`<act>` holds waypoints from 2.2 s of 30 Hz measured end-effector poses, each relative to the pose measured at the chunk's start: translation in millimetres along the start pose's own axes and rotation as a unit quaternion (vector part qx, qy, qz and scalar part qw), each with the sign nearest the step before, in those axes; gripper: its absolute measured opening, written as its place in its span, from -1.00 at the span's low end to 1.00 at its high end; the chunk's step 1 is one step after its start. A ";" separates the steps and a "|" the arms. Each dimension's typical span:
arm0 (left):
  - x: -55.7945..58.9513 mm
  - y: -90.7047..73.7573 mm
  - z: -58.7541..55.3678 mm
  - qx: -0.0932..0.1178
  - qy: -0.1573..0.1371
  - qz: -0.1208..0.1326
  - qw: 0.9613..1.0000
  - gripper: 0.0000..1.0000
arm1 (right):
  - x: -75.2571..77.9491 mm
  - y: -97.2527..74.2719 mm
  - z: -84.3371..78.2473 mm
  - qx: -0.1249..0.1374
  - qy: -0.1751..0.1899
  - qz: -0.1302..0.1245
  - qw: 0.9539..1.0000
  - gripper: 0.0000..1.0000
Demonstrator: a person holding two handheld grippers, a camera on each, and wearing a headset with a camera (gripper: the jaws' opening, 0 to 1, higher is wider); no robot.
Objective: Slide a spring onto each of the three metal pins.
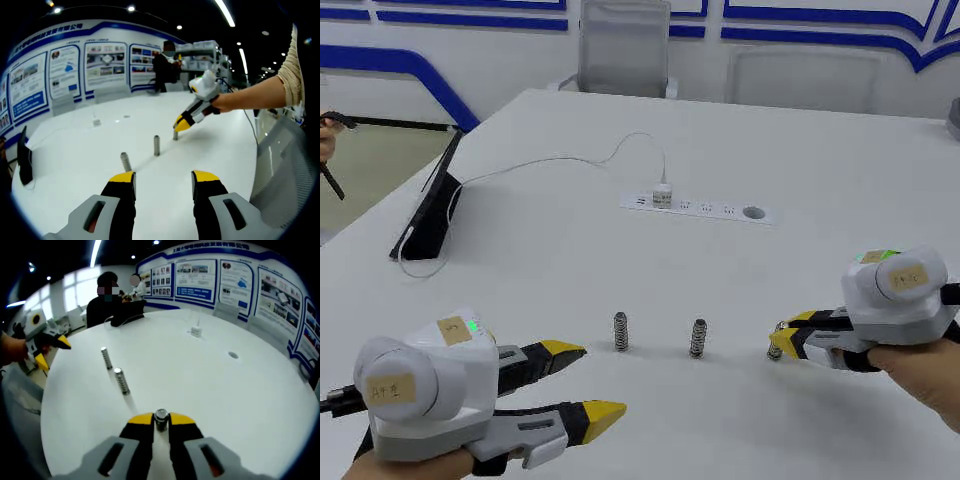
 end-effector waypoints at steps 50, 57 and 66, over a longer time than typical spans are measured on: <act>-16.0 -6.8 -2.6 0.001 -0.009 0.026 1.000 0.00 | -19.2 -67.9 -26.1 0.017 -0.030 -0.028 0.999 -0.26; -17.3 -8.5 -6.2 -0.006 -0.009 0.030 1.000 0.02 | -22.8 -79.1 -21.4 0.040 -0.025 -0.028 0.998 -0.16; -19.5 -10.5 -8.8 -0.007 -0.011 0.034 0.999 0.05 | -34.9 -92.4 -18.4 0.065 -0.037 -0.023 0.997 -0.04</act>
Point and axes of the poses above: the centre of the closed fingertips' face, and the gripper's own axes: y roughly forward along the fingers, x roughly to its right, z roughly out of its top, the point moved 9 cm from there along -y, roughly backward along the fingers, and after that the axes turned 7 degrees about -y, right-handed, at the moved point
